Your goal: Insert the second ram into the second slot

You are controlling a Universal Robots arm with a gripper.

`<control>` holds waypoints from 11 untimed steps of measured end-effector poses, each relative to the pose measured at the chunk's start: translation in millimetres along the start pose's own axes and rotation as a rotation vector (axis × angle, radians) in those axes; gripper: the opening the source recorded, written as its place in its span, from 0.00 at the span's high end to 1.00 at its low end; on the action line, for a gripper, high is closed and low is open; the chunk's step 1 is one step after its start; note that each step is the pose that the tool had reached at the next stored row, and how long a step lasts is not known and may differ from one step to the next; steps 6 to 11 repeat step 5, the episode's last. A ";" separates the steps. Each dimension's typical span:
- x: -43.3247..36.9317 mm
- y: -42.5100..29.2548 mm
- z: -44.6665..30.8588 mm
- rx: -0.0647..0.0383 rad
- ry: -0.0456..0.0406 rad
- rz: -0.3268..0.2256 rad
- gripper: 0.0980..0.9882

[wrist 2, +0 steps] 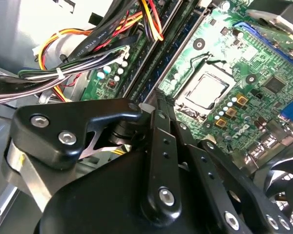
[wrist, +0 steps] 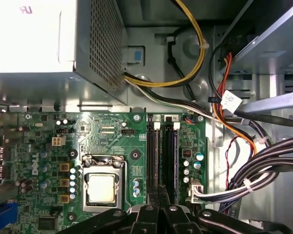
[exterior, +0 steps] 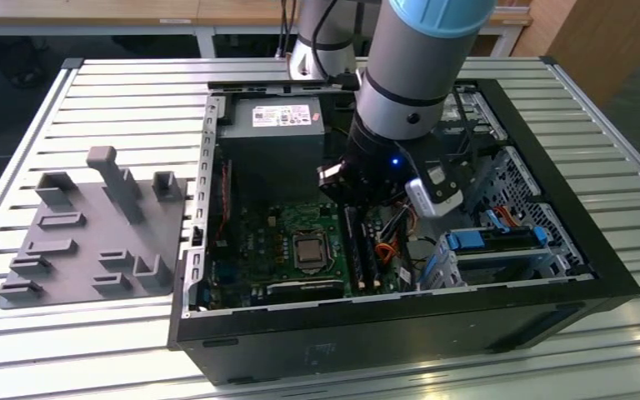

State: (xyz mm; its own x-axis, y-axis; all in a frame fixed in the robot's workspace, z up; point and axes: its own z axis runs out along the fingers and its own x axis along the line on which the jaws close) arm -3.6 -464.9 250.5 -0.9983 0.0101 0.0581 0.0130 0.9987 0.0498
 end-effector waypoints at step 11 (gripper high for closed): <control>0.0 0.0 -0.2 0.000 0.0004 0.000 0.99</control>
